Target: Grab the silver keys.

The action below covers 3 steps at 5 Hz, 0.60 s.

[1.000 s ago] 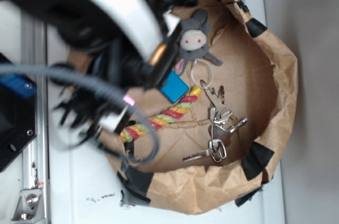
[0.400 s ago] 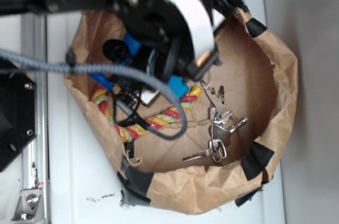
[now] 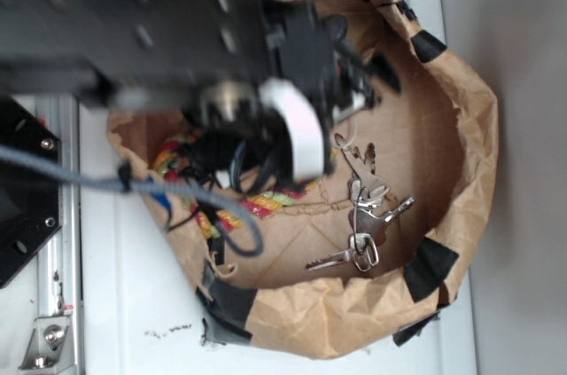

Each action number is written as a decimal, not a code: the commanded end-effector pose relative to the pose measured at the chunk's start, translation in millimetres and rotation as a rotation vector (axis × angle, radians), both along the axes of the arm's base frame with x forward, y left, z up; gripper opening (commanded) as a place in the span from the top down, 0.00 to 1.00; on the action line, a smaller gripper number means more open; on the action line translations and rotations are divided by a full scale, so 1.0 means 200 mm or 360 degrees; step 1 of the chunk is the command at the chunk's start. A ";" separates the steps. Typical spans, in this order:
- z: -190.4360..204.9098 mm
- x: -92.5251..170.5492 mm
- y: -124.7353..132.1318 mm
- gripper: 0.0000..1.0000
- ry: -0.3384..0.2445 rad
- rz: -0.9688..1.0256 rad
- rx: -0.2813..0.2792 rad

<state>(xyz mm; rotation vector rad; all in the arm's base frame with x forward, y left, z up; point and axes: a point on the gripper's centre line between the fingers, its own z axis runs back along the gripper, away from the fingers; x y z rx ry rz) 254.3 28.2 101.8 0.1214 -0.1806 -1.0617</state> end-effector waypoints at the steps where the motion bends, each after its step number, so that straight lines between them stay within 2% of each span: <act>1: -0.01 0.14 -0.16 0.00 -0.0048 -0.0194 -0.0048; 3: -0.02 0.21 -0.25 0.00 -0.0249 -0.0251 -0.0097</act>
